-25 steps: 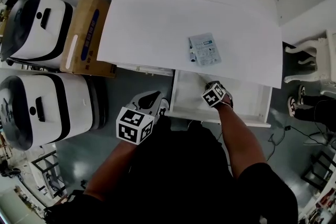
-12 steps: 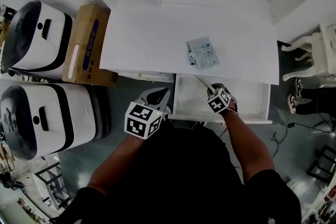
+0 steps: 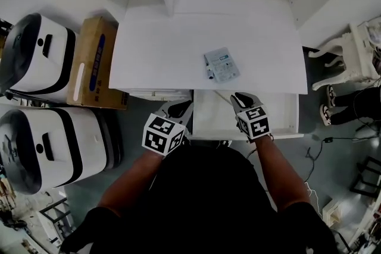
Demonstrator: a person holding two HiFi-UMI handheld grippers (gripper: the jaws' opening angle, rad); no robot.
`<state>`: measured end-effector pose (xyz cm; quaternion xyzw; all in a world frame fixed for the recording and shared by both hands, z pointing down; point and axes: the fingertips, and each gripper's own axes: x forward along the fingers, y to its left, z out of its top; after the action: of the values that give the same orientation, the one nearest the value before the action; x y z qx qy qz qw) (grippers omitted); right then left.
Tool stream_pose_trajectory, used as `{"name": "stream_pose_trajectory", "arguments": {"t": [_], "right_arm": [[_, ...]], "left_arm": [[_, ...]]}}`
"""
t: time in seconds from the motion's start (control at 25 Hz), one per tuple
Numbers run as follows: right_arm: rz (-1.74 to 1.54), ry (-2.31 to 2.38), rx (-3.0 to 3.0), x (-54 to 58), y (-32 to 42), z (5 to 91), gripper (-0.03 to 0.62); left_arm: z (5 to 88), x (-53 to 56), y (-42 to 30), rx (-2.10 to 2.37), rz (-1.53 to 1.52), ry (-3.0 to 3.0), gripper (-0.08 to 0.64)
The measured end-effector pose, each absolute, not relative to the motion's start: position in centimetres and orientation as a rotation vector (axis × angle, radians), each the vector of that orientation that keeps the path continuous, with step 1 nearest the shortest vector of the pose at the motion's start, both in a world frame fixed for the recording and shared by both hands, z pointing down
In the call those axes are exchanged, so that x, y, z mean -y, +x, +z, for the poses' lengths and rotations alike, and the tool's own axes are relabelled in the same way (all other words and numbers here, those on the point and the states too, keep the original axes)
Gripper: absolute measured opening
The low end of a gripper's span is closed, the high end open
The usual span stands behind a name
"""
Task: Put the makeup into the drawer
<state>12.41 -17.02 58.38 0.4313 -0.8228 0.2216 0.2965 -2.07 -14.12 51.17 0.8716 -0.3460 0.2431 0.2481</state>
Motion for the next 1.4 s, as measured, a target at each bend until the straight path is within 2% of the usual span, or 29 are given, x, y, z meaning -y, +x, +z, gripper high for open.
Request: {"name": "stream_pose_trajectory", "arguments": {"t": [0.28,0.52,1.4], "right_arm": [[0.666,1.277,2.319,15.9,11.8,51.6,0.048],[0.718,1.319,2.383,14.2,11.4,49.4,0.034],[0.759,1.328,2.344,13.1,11.8,50.8,0.031]], "left_arm": [[50.3,14.6,-1.8,0.936,0.623,2.402,0.011],[49.3,15.2,-2.2,0.949,0.548,2.406,0.011],[48.9,14.8,-0.8,0.889,0.603,2.474,0.011]]}}
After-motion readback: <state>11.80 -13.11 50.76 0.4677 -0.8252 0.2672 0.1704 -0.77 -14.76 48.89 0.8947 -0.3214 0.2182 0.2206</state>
